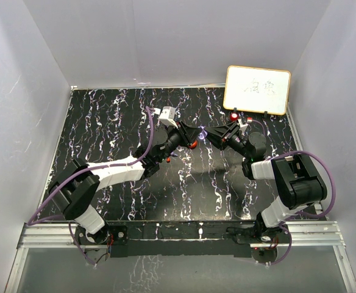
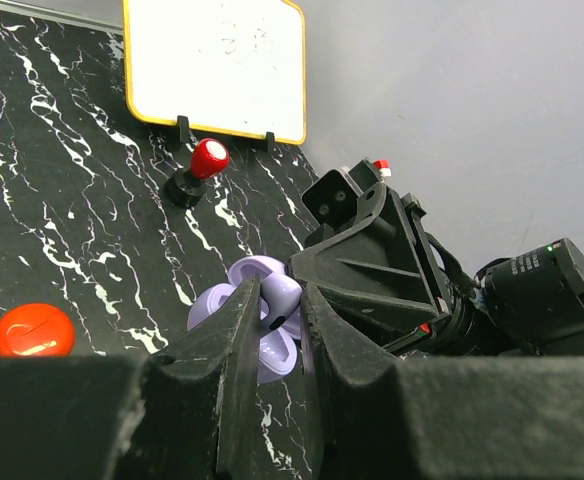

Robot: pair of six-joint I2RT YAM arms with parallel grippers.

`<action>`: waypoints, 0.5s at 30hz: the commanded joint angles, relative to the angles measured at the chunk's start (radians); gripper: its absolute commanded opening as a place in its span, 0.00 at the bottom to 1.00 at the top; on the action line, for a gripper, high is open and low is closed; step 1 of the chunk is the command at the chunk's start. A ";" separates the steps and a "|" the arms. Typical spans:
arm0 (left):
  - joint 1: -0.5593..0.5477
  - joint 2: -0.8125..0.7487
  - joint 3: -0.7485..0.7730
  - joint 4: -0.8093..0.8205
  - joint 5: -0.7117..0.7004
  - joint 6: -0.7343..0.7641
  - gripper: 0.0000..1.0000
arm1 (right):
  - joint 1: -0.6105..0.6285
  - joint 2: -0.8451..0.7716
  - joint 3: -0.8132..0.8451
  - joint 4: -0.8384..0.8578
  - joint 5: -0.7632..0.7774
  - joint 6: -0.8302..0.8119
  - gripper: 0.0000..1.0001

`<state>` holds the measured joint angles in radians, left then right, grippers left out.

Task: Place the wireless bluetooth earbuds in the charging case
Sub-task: Place the earbud in the charging case.

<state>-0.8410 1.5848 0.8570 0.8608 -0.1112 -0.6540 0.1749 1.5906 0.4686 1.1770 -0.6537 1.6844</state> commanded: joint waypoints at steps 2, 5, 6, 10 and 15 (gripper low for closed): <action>0.002 -0.007 0.036 0.029 0.005 0.015 0.00 | 0.001 -0.015 0.038 0.052 0.003 0.008 0.00; 0.002 -0.004 0.039 0.030 0.005 0.016 0.00 | 0.001 -0.016 0.038 0.054 0.003 0.009 0.00; 0.002 -0.002 0.037 0.030 0.005 0.015 0.00 | 0.001 -0.016 0.036 0.055 0.003 0.010 0.00; 0.002 0.001 0.039 0.032 0.004 0.017 0.00 | 0.001 -0.018 0.036 0.056 0.005 0.011 0.00; 0.003 0.005 0.045 0.033 0.002 0.020 0.00 | 0.001 -0.018 0.035 0.058 0.005 0.014 0.00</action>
<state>-0.8410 1.5940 0.8600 0.8677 -0.1120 -0.6502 0.1745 1.5906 0.4686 1.1767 -0.6540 1.6852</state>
